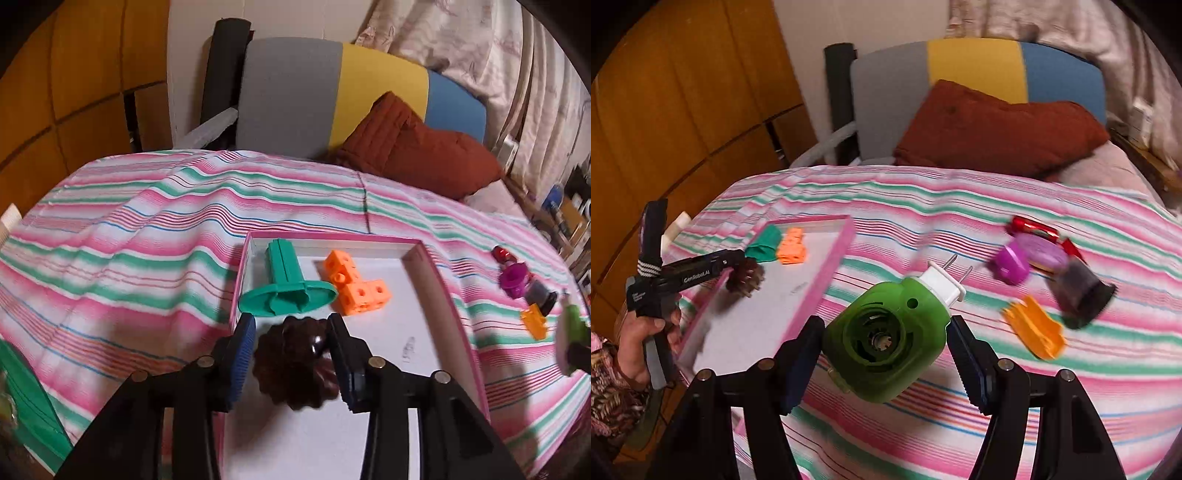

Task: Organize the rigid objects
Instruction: 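Carry the brown piece into the tray and open the left tool while the right tool holds the green device, then lower the green-and-white device into the tray and open the right tool, then move the right tool back toward the black cylindrical cup, then grasp the black cylindrical cup with the right tool, then grasp the yellow scoop with the left tool while the right tool holds the black cup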

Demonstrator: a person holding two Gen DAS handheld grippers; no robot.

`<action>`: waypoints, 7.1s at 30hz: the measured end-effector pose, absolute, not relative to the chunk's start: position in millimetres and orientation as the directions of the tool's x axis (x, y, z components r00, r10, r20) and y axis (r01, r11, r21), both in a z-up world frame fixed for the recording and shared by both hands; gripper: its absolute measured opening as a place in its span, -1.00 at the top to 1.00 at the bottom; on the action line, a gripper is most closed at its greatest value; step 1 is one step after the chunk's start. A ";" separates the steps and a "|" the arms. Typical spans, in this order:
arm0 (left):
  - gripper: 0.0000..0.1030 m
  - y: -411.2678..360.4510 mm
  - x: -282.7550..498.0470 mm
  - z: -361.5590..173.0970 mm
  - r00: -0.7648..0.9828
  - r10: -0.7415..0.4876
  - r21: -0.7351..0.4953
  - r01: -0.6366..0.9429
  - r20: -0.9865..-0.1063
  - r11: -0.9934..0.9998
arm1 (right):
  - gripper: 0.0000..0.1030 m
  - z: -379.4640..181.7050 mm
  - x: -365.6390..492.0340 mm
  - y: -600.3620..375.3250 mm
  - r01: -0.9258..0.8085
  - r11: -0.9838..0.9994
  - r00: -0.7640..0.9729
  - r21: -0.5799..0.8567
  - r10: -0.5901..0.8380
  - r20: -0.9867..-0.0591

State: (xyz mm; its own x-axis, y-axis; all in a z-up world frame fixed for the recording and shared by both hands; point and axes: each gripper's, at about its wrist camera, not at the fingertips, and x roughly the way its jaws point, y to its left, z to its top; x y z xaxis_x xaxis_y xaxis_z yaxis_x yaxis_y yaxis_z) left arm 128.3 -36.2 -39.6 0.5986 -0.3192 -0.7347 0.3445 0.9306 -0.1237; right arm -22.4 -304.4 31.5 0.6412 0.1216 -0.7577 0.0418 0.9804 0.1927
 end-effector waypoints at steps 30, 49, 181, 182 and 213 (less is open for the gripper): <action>0.17 -15.7 73.5 -49.7 0.571 -0.355 -0.186 0.333 -0.740 0.924 | -0.33 -5.2 123.8 -185.0 -0.327 0.944 0.502 -0.052 0.127 -0.856; 0.17 -29.3 73.9 -57.1 0.538 -0.352 -0.172 0.356 -0.766 0.918 | -0.53 -4.3 135.3 -196.8 -0.277 0.954 0.569 -0.118 0.064 -0.820; 0.14 -210.3 -47.8 -39.8 0.363 -0.550 -0.159 0.710 -0.752 0.686 | 0.09 -14.9 -48.2 -518.8 0.270 0.953 0.556 0.135 -0.040 -0.830; 0.14 -215.7 -47.9 -40.2 0.357 -0.551 -0.158 0.716 -0.754 0.680 | 0.09 -18.1 -52.5 -522.5 0.284 0.948 0.558 0.146 -0.039 -0.829; 0.32 -359.7 19.2 -67.3 0.323 -0.475 -0.088 0.746 -0.818 0.660 | 0.04 -13.2 -65.8 -505.3 0.375 0.913 0.498 0.163 -0.050 -0.866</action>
State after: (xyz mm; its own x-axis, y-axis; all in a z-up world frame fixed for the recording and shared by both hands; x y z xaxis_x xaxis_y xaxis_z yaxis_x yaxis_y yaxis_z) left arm 19.2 -359.7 -67.3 0.3232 -0.4754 -0.8183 0.7464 0.6596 -0.0884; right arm -65.8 -505.3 -13.2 0.4977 -0.0498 -0.8659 0.3746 0.9128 0.1628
